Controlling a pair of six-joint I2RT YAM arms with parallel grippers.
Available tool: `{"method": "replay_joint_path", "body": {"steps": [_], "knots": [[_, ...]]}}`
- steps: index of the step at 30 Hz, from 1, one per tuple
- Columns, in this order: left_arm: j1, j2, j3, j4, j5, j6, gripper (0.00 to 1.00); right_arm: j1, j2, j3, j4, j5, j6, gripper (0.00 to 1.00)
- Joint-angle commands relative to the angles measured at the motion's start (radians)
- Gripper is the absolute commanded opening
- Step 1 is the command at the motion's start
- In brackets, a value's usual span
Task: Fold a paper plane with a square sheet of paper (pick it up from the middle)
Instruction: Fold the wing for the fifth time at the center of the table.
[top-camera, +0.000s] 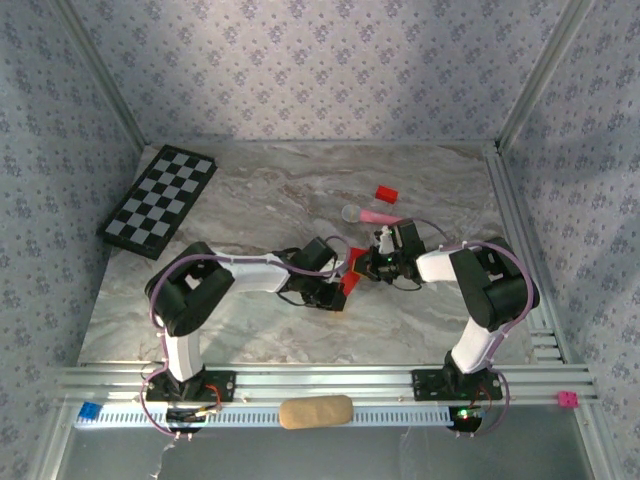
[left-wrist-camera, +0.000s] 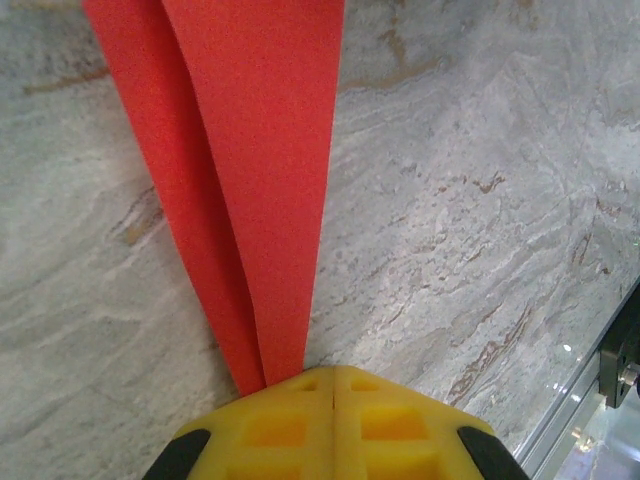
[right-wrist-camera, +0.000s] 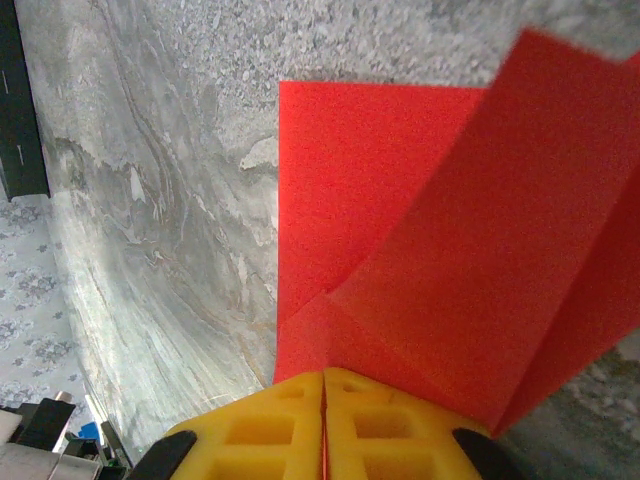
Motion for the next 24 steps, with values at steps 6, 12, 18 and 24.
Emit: {"method": "replay_joint_path", "body": {"steps": [6,12,18,24], "knots": [[-0.007,-0.082,-0.043,0.002,-0.008,0.003,0.09,0.017,0.067,-0.004,-0.084,0.114,-0.016,0.10],[0.024,-0.154,-0.032,0.067,-0.014,-0.014,0.11,0.020,0.064,0.000,-0.085,0.113,-0.012,0.10],[0.084,-0.065,0.039,0.106,0.037,-0.052,0.10,0.022,0.065,0.001,-0.082,0.111,-0.008,0.10],[0.083,0.028,0.126,0.085,0.048,-0.037,0.11,0.027,0.064,0.002,-0.077,0.112,-0.004,0.10]]}}
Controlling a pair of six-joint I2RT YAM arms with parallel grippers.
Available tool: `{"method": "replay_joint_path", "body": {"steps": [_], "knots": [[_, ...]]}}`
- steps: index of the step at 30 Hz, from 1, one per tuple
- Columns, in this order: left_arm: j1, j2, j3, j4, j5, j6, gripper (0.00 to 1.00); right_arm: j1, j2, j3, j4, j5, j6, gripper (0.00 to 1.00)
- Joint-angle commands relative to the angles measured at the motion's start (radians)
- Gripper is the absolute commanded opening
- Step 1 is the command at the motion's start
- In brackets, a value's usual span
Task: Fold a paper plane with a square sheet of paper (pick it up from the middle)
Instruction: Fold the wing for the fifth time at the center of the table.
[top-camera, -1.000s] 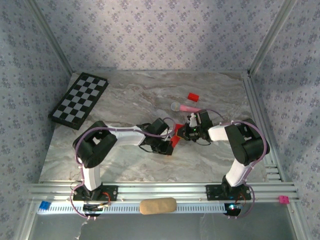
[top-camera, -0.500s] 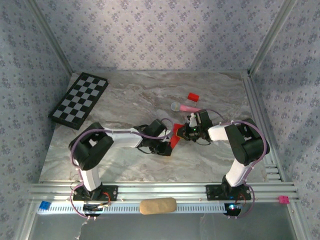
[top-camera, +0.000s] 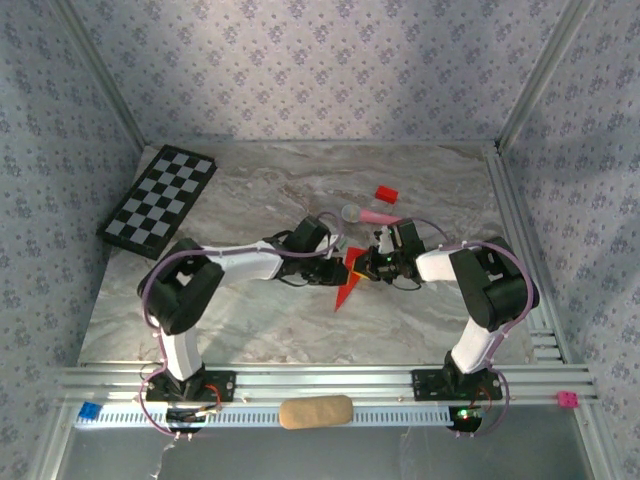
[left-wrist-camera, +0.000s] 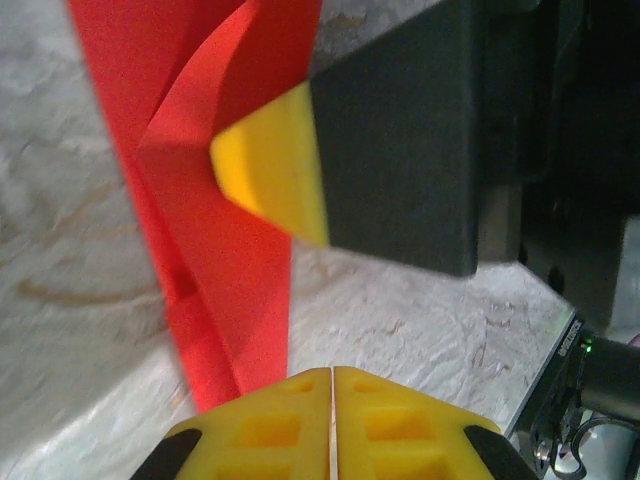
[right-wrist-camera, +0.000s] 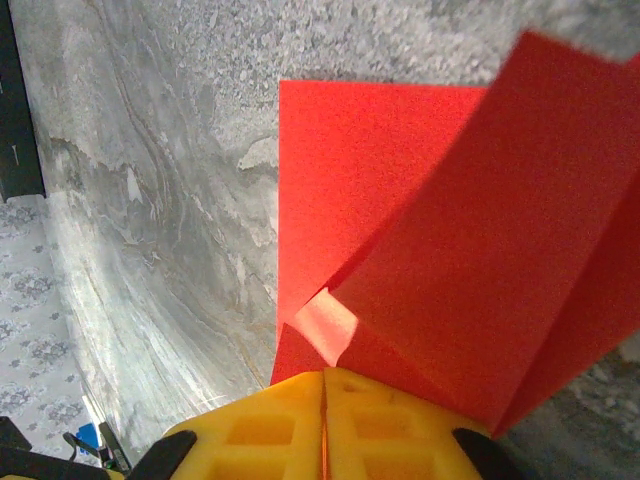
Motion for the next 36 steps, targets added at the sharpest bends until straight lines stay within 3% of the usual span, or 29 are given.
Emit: {"method": "replay_joint_path", "body": {"steps": [1,16,24,36], "knots": [[-0.005,0.040,0.044,0.003,0.034,0.001,0.11,0.024,0.064,-0.006,-0.063,0.107,-0.003,0.10],[-0.006,0.133,0.091,-0.091,-0.032,0.055,0.09,0.025,0.058,-0.003,-0.060,0.103,-0.001,0.10],[-0.007,0.130,0.031,-0.128,-0.087,0.079,0.05,0.022,0.028,-0.001,-0.069,0.099,-0.002,0.11],[-0.008,0.078,-0.111,-0.148,-0.046,0.176,0.00,0.007,-0.213,-0.036,-0.144,0.137,-0.057,0.13]]}}
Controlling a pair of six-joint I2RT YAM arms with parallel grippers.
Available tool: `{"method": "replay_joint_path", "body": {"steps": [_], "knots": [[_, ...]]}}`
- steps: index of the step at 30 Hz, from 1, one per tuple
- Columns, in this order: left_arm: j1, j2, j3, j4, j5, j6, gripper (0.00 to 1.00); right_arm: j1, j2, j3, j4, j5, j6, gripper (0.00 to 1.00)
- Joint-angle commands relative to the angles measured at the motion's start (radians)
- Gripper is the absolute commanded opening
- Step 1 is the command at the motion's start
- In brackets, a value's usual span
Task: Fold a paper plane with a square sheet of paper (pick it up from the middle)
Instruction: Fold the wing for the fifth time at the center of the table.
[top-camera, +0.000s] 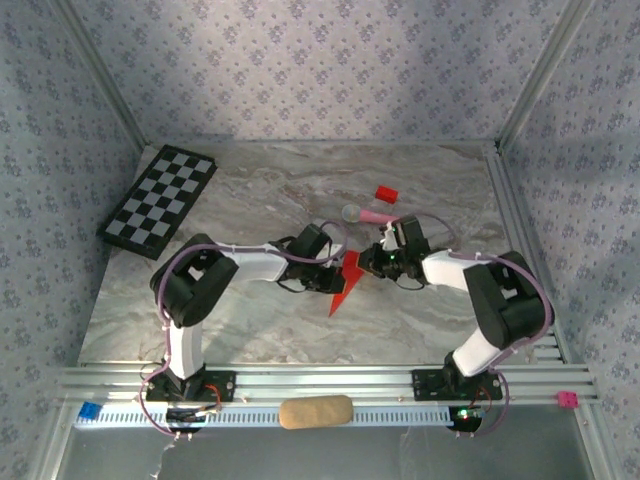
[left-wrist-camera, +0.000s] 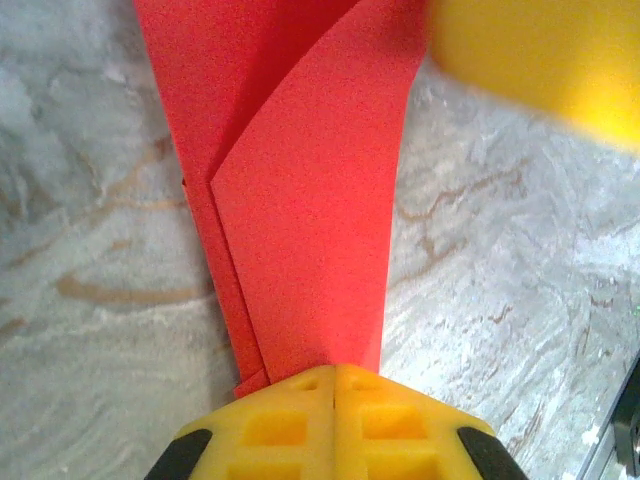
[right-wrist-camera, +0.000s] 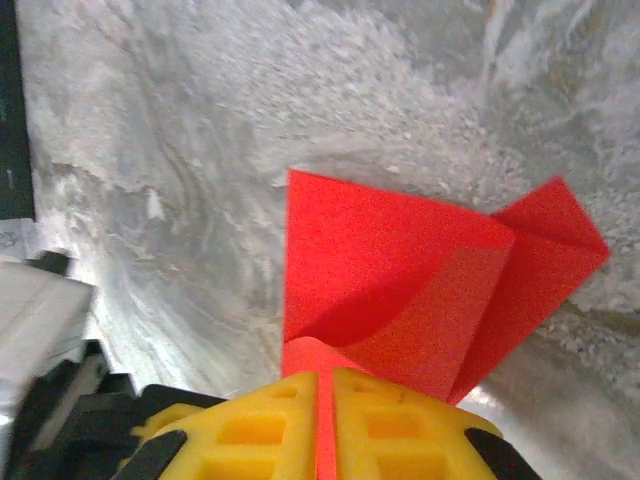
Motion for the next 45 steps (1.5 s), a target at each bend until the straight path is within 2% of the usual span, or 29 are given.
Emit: {"method": "replay_joint_path", "body": {"steps": [1,9,15,35,45], "knots": [[-0.006,0.017,-0.066,-0.147,-0.026,0.061,0.00,0.009,-0.058,-0.029,-0.042,0.032,-0.035,0.12],[-0.005,0.004,-0.061,-0.161,-0.032,0.063,0.00,0.102,-0.004,-0.016,-0.017,0.061,-0.024,0.11],[-0.005,0.003,-0.062,-0.164,-0.034,0.063,0.00,0.117,0.075,0.007,0.013,0.083,-0.011,0.10],[-0.004,0.010,-0.097,-0.152,-0.040,0.061,0.00,-0.071,0.120,-0.005,0.048,0.172,0.055,0.10],[-0.005,0.009,-0.098,-0.147,-0.038,0.057,0.00,-0.115,0.090,0.045,-0.058,0.255,0.049,0.10]]}}
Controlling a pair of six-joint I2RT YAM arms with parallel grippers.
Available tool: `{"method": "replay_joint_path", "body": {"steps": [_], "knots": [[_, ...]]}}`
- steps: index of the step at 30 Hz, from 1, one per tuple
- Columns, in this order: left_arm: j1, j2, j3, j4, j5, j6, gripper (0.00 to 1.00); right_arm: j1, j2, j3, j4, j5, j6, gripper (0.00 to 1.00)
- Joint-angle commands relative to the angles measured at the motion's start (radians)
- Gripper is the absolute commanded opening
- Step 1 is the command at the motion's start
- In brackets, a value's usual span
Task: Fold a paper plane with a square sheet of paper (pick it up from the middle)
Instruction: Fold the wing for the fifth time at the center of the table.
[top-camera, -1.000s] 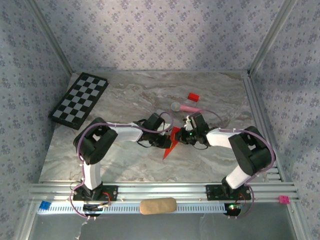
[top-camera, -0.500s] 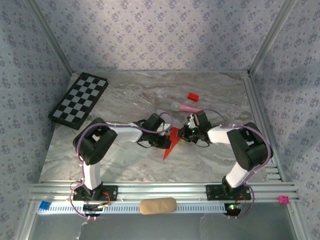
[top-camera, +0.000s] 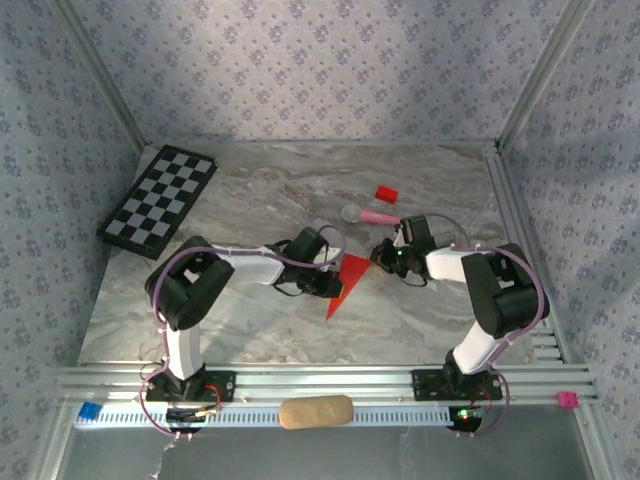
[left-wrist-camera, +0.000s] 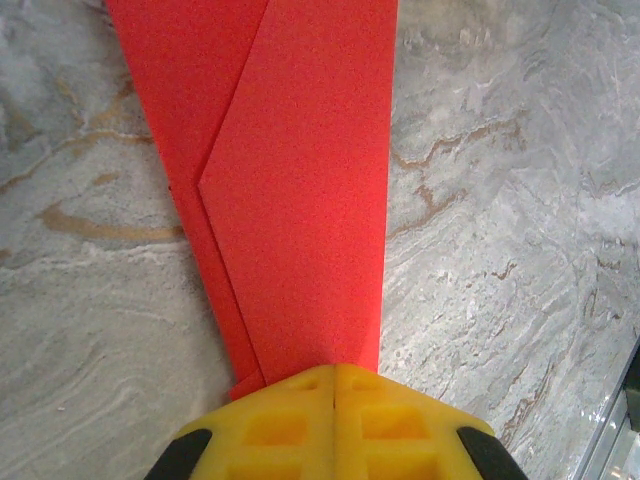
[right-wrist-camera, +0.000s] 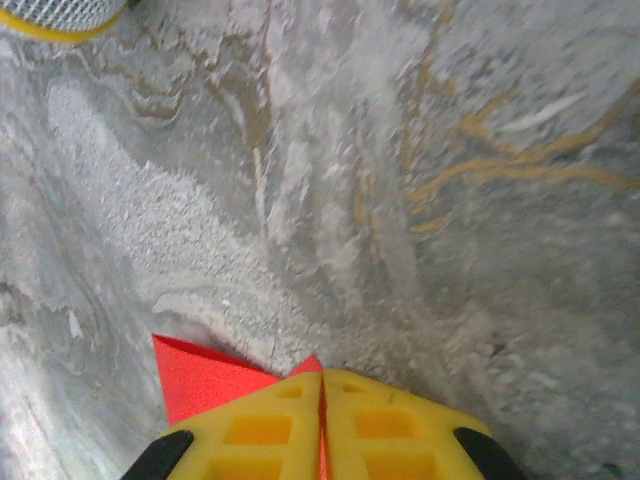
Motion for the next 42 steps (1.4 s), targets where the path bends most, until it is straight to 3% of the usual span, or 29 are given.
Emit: {"method": "replay_joint_path", "body": {"steps": [1,11,19,26,35,42], "knots": [[-0.004,0.035,-0.057,-0.154,-0.047,0.014,0.00,-0.024,-0.013,0.029,-0.088,0.127,-0.010,0.10],[-0.005,0.031,-0.049,-0.159,-0.047,0.015,0.00,0.022,-0.175,-0.010,-0.074,0.054,-0.046,0.13],[-0.004,0.021,-0.038,-0.163,-0.045,0.010,0.00,0.104,-0.042,0.028,-0.042,-0.056,-0.050,0.11],[-0.004,-0.012,-0.003,-0.187,-0.041,0.001,0.00,0.095,0.044,0.003,-0.089,0.054,-0.012,0.05],[0.000,-0.080,0.143,-0.212,-0.013,-0.065,0.04,0.101,0.041,-0.016,-0.082,0.046,-0.027,0.05],[-0.015,-0.004,0.231,-0.174,0.067,-0.113,0.05,0.106,0.043,-0.010,-0.083,0.047,-0.024,0.05]]}}
